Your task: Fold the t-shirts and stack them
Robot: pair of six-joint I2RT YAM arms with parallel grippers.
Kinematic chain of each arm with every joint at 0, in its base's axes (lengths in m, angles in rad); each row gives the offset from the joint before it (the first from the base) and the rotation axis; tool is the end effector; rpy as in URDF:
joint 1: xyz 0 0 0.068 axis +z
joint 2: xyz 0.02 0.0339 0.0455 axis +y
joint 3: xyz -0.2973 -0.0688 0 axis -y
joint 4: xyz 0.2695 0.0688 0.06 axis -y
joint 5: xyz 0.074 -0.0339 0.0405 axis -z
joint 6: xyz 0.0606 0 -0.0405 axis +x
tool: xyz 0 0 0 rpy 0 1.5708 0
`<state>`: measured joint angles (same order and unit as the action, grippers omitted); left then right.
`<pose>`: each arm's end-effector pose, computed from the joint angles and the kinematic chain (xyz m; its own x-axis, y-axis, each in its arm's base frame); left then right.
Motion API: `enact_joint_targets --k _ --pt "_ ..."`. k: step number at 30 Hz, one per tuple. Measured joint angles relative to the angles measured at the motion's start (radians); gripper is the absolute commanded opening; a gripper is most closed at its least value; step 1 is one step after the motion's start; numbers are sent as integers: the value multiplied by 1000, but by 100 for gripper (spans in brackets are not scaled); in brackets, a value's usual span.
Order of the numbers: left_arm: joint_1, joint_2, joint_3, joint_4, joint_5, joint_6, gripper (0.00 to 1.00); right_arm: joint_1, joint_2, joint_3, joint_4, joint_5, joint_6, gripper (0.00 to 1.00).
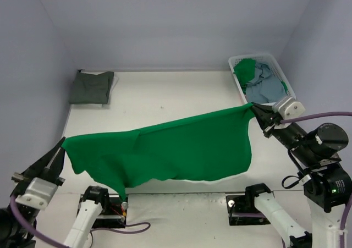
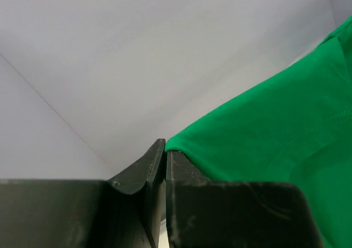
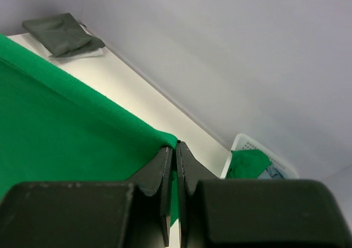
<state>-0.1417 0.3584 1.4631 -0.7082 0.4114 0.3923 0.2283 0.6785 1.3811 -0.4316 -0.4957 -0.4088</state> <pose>-0.0741 -0.0139 0.5355 0.5424 0.2766 -0.7933 0.3109 0.8112 0.4954 0.0696 0.0458 0.5541 0.4958 -0.2438 -0.8335 -0.4886 0.7151 -0.4998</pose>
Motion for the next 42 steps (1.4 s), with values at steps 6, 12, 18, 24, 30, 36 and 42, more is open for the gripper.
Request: enact_joint_targets --k 6,12,18,24,30,36,42 --pt "21 -29 35 8 4 -4 0 0 -17 -37 16 -41 14 0" --pt "39 -16 -24 12 5 -3 0 -1 -11 -148 24 -43 10 0" --pt "39 87 -126 52 -11 18 0 -1 27 -259 68 -13 -30 0" --pt "40 248 -266 129 -77 81 0 -5 193 -349 175 41 -54 0" --pt "40 510 -333 258 -149 127 0 -6 460 -381 323 85 -67 0" --pt "40 835 -330 445 -214 132 0 -6 707 -344 459 141 -72 0" --pt "33 1154 -200 581 -290 137 0 -6 937 -243 569 214 -71 0"
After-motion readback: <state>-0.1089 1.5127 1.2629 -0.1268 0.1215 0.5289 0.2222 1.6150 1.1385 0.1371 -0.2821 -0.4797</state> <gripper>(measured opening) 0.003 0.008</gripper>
